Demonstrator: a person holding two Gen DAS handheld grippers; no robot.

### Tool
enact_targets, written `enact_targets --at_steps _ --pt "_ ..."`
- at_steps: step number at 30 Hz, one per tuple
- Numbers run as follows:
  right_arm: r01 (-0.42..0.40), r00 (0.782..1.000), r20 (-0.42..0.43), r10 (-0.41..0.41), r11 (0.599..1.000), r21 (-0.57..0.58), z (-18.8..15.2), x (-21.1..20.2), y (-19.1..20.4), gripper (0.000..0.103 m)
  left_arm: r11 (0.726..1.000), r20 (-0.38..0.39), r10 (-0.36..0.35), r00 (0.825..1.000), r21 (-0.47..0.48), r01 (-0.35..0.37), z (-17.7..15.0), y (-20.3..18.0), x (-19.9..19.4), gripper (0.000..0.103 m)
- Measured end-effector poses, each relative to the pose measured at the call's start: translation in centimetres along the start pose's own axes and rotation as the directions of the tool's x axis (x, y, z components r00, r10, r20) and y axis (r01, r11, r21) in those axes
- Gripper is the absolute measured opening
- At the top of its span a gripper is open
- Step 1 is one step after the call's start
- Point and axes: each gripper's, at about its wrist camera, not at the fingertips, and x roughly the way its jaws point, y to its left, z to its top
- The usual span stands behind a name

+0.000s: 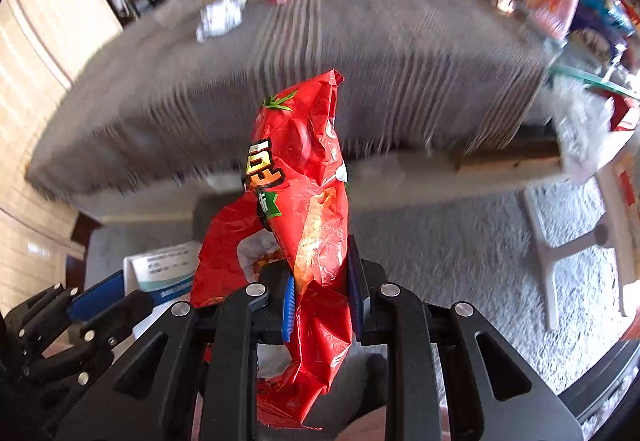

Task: Collect trash
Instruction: 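Carry the chip bag and carton to the gray bin and open both tools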

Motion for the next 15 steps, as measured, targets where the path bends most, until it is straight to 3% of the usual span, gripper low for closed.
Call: enact_targets --at_steps 6,13,14,15 --pt "0.014 0.994 -0.108 -0.016 1.0 -0.016 -1.4 5.5 0.6 0.023 1.0 -0.083 -0.002 0.997 -0.002 0.002 -1.3 1.4 4.9 0.025" --pt "-0.01 0.985 -0.172 0.01 1.0 0.002 -0.1 10.3 0.6 0.023 0.999 -0.138 -0.014 0.99 -0.041 0.008 -1.1 3.6 9.6 0.021" --pt "-0.013 0.984 -0.176 0.013 1.0 0.001 0.1 10.8 0.7 0.023 0.999 -0.143 -0.015 0.99 -0.041 0.009 -1.0 3.7 10.1 0.006" --pt "-0.018 0.983 -0.183 0.017 1.0 -0.001 0.3 11.6 0.9 0.023 0.999 -0.15 -0.015 0.989 -0.04 0.01 -0.9 3.7 10.6 0.002"
